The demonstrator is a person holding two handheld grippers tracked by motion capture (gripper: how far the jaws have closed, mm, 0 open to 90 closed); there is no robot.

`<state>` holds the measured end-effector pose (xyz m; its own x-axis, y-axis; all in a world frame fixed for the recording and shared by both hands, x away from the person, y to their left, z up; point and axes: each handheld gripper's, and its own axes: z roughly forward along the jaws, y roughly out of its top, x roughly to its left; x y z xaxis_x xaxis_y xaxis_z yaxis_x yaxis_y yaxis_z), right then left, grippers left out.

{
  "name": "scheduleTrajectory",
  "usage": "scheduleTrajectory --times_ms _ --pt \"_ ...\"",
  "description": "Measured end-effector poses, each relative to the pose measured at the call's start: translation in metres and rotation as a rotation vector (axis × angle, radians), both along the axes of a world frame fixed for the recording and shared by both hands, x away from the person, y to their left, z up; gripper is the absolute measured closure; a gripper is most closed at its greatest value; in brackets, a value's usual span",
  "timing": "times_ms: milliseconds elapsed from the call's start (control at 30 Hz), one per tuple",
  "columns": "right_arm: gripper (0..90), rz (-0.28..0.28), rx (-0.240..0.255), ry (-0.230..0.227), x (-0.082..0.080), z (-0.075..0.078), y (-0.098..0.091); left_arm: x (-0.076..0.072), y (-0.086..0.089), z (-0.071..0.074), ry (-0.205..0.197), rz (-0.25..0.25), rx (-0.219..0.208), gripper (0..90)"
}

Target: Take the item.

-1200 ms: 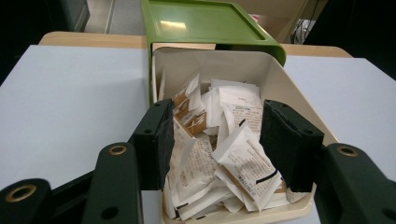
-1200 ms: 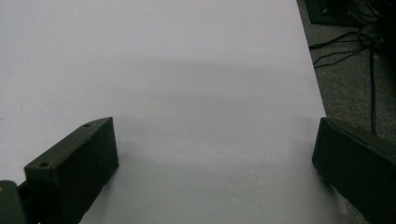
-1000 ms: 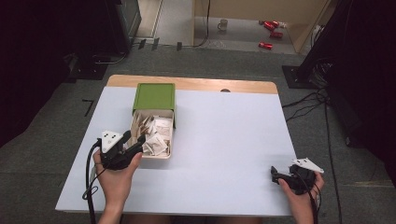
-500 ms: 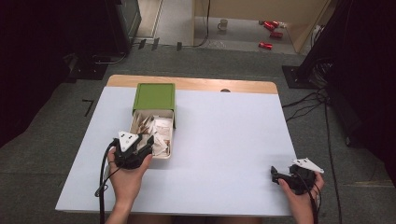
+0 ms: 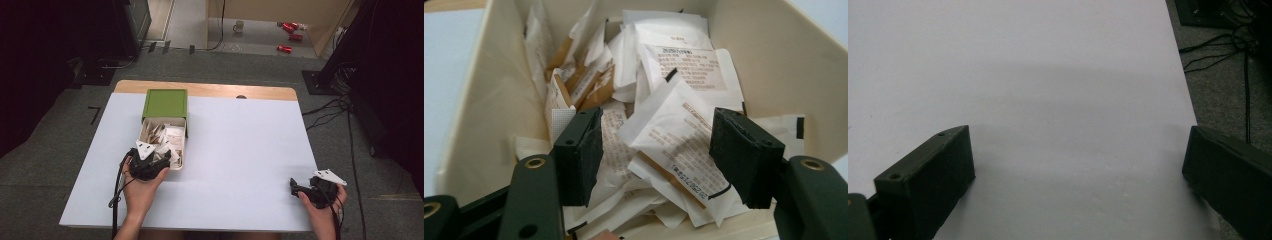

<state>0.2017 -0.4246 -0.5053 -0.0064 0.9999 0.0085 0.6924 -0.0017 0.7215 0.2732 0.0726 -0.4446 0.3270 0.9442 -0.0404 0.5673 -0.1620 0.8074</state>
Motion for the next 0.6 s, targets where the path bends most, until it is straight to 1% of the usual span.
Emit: scheduleTrajectory --times_ms 67,100,133,167,333,367,433,500,600 --pt "0.0 0.000 0.000 0.000 0.000 0.000 0.000 0.000 0.000 -0.001 0.007 -0.010 -0.005 39.1" --pt "0.0 0.000 0.000 0.000 0.000 0.000 0.000 0.000 0.000 -0.001 0.006 -0.008 -0.015 39.5" --pt "0.0 0.000 0.000 0.000 0.000 0.000 0.000 -0.001 0.001 0.000 0.000 -0.006 -0.016 40.9" --pt "0.0 0.000 0.000 0.000 0.000 0.000 0.000 -0.003 0.001 0.001 -0.012 0.000 -0.016 44.3" --pt "0.0 0.000 0.000 0.000 0.000 0.000 0.000 -0.007 0.003 0.005 -0.024 -0.021 -0.037 53.8" --pt "0.0 0.000 0.000 0.000 0.000 0.000 0.000 -0.008 0.003 0.006 -0.026 -0.026 -0.053 55.4" --pt "0.0 0.000 0.000 0.000 0.000 0.000 0.000 -0.010 0.005 0.009 -0.042 -0.033 -0.068 59.2" --pt "0.0 0.000 0.000 0.000 0.000 0.000 0.000 -0.013 0.007 0.013 -0.056 -0.040 -0.095 63.1" --pt "0.0 0.000 0.000 0.000 0.000 0.000 0.000 -0.015 0.009 0.017 -0.067 -0.053 -0.120 69.1"
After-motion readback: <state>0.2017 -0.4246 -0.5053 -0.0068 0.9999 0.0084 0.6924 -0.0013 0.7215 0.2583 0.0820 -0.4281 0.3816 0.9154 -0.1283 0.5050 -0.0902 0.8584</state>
